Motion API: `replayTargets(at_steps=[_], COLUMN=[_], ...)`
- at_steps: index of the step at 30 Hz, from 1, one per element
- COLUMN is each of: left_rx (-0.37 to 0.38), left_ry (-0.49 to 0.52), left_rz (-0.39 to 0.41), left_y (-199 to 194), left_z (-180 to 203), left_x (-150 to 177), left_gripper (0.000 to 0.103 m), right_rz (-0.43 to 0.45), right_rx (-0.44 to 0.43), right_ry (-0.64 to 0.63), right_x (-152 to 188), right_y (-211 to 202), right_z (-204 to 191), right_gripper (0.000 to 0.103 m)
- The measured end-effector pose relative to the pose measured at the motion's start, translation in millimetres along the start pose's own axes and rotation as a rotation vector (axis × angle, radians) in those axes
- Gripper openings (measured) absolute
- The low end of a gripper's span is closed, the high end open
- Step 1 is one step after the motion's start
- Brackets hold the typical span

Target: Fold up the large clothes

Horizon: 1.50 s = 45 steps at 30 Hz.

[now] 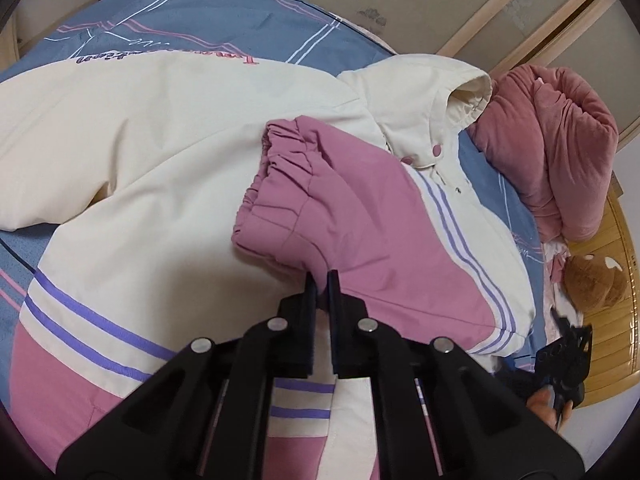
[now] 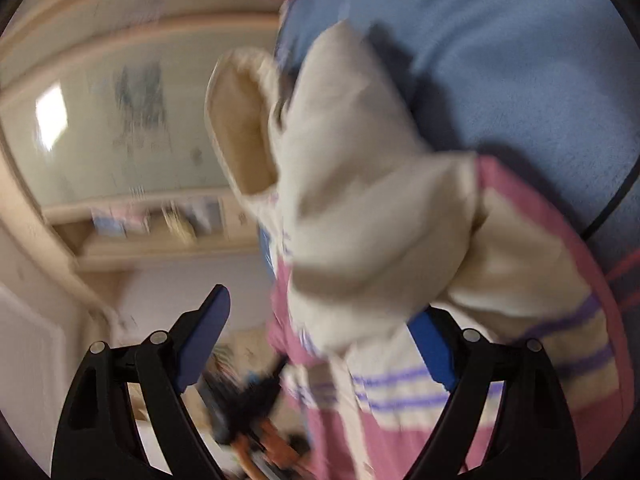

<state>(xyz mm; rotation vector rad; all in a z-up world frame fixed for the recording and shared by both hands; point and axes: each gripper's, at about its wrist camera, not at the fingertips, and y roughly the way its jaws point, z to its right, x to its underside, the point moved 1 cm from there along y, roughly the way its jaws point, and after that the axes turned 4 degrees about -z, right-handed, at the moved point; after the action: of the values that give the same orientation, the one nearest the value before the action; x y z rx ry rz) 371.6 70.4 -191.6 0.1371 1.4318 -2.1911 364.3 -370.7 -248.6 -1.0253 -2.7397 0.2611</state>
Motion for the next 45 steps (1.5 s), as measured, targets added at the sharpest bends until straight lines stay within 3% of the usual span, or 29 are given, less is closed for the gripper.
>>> replayTargets(at_steps=[2,4,7,11,14,17,18,20,22,24,25,27,29,30,34,36,40,45], left_rx=[0.028,0.062,0.008,0.001,0.011,0.001,-0.002,-0.016,-0.035,-0.034,-0.027,-0.010,0.013,0.024,0.102,0.152,0.048,0.020], left_ry=[0.012,0.016,0.033,0.033,0.040,0.031,0.029,0.032,0.045,0.043,0.036,0.007,-0.019,-0.030,-0.114,-0.230,-0.493,-0.682], left_rz=[-0.018,-0.061,-0.062,-0.068,-0.059,-0.053,-0.051,-0.041,-0.041,-0.049,-0.046,-0.031,0.014,0.048,0.132,0.206,0.293,0.325], left_y=[5,14,27,33,33,35,36,39,44,46,44,31,10,-3,-60,-97,-143,-159], left_z=[2,6,13,7,3,0,0,2,4,3,1,-7,-19,-28,-87,-142,-254,-344], left_x=[2,4,4,5,4,1,0,-3,-5,-3,-2,1,5,6,11,14,19,20], left_gripper=[0.006,0.006,0.006,0.010,0.012,0.012,0.012,0.012,0.012,0.014,0.018,0.039,0.082,0.085,0.092,0.097,0.099,0.099], right_rz=[0.141,0.205,0.200,0.152,0.133,0.195,0.263,0.383,0.363,0.233,0.150,0.063,0.015,0.017,0.061,0.062,0.061,0.067], right_rx=[-0.072,-0.057,0.026,0.090,0.205,0.341,0.412,0.473,0.510,0.492,0.492,0.558,0.716,0.732,0.597,0.536,0.524,0.563], right_ry=[-0.044,-0.054,-0.097,-0.131,-0.174,-0.266,-0.324,-0.463,-0.588,-0.661,-0.675,-0.688,-0.747,-0.762,-0.795,-0.767,-0.755,-0.793], right_x=[-7,-7,-6,0,15,33,44,64,70,70,67,67,63,60,61,57,57,64], right_y=[-28,-41,-36,-38,-50,-64,-73,-80,-65,-36,-17,16,48,55,47,40,39,49], right_z=[0,6,11,8,-1,-15,-26,-52,-71,-80,-78,-63,-43,-34,-17,-15,-13,-20], right_gripper=[0.084,0.074,0.068,0.068,0.072,0.074,0.074,0.074,0.074,0.074,0.074,0.074,0.074,0.075,0.087,0.087,0.088,0.090])
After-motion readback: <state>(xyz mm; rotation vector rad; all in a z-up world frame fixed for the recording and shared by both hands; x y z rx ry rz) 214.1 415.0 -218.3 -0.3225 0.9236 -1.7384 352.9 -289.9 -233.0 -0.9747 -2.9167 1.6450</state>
